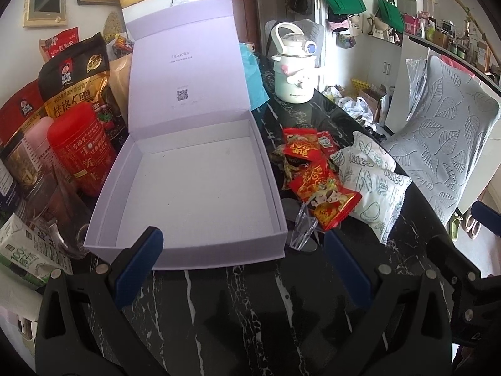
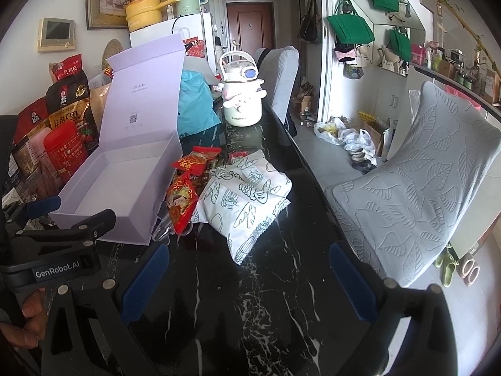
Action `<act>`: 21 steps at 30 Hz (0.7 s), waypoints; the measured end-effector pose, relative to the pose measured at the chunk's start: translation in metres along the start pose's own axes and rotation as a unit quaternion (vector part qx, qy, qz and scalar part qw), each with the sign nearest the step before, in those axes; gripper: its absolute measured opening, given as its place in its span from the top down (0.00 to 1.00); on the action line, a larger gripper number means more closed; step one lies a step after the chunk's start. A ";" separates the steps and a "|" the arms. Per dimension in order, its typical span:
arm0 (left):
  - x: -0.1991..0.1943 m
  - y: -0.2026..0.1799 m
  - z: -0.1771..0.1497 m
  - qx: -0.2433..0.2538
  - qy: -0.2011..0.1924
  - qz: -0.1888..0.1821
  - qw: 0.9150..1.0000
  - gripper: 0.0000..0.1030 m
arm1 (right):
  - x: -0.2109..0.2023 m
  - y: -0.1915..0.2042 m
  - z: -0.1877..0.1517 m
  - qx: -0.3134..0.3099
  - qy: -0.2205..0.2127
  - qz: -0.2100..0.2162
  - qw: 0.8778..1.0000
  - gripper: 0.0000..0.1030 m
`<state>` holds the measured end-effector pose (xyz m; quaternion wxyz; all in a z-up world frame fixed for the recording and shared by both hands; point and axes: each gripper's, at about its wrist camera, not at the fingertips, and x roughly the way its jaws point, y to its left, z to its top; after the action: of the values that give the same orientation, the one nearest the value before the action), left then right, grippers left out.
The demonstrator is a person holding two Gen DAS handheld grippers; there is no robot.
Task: Organize objects
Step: 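Grasp the red cartoon snack packet with the left tool while the right tool grasps a white green-drawn pouch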
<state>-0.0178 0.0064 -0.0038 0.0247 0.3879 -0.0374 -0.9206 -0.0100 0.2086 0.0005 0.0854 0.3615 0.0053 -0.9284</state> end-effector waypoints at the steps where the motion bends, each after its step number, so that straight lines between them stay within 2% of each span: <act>1: 0.001 -0.001 0.002 0.003 -0.002 -0.002 1.000 0.00 | 0.001 0.000 0.001 -0.001 0.000 0.000 1.000 0.00; 9: 0.011 -0.011 0.023 0.034 -0.021 -0.045 0.998 0.01 | 0.019 -0.004 0.013 -0.006 0.010 0.001 1.000 0.00; 13: 0.018 -0.020 0.036 0.061 -0.029 -0.071 0.995 0.04 | 0.030 -0.007 0.020 -0.007 0.015 0.006 1.000 0.00; 21: 0.045 -0.040 0.052 0.103 0.003 -0.129 0.986 0.18 | 0.062 -0.017 0.024 -0.010 0.037 0.022 0.999 0.00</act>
<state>-0.0868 0.0453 -0.0033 -0.1340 0.3927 -0.0813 -0.9062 -0.0738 0.2139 -0.0238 0.1095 0.3952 0.0100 -0.9120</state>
